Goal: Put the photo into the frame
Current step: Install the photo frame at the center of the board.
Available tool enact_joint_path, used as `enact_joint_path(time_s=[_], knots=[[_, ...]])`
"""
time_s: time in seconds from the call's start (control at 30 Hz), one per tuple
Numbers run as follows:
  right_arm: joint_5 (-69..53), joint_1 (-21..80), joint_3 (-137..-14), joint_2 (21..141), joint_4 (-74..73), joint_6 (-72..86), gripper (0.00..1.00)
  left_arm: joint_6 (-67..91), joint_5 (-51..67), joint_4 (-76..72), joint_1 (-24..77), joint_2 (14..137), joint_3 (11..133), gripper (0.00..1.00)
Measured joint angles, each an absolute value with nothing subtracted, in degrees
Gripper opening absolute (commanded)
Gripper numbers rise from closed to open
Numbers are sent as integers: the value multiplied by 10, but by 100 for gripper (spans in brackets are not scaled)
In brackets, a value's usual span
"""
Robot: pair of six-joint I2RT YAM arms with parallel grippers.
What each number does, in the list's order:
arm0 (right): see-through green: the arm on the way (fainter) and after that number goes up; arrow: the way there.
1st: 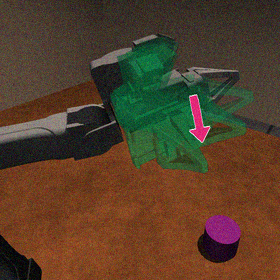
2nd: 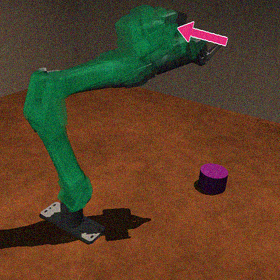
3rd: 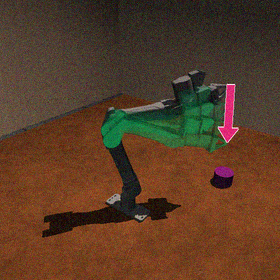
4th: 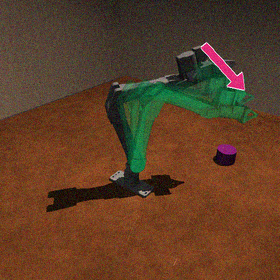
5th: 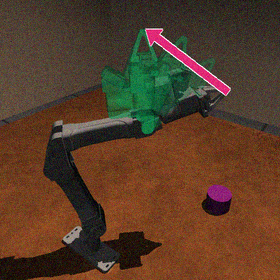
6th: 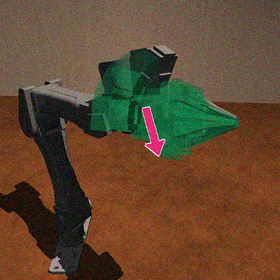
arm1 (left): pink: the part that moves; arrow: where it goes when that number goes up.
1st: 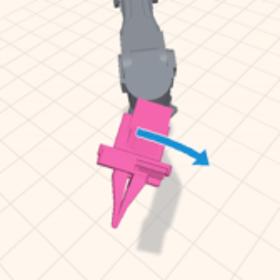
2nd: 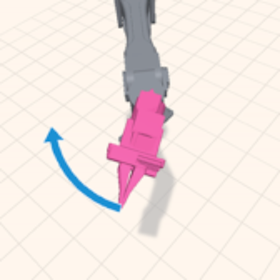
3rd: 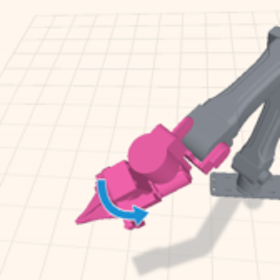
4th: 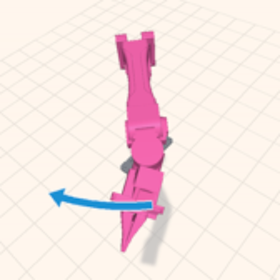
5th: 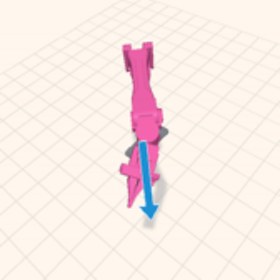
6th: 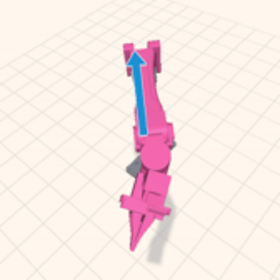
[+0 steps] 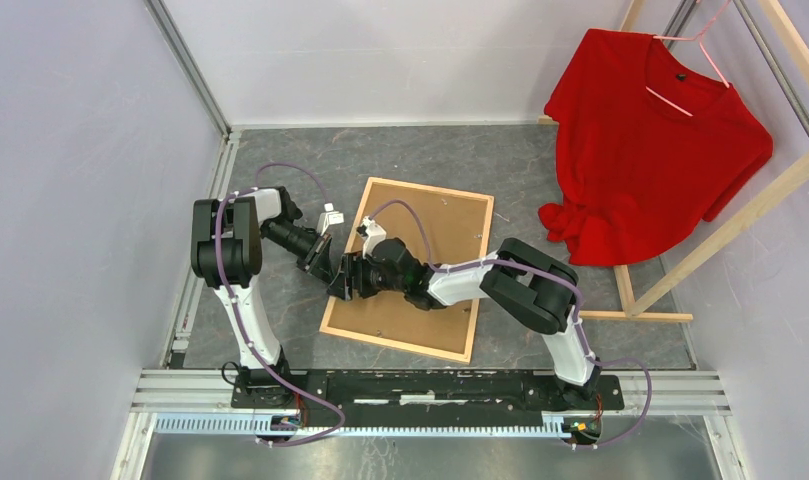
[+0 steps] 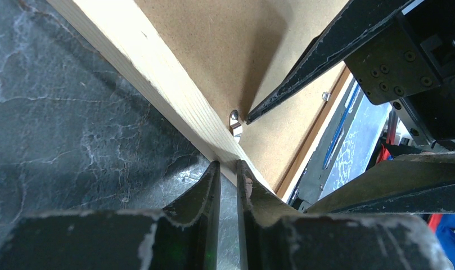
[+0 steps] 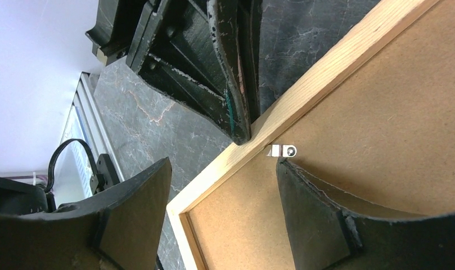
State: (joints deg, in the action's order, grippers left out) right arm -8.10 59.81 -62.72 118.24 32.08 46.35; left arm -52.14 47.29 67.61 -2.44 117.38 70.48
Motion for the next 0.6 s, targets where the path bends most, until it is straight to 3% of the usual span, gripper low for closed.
enact_joint_path(time_s=[0.6], knots=[[-63,611,-635,1182,305,455,75,-522,473,676,-24,1174,705,20]])
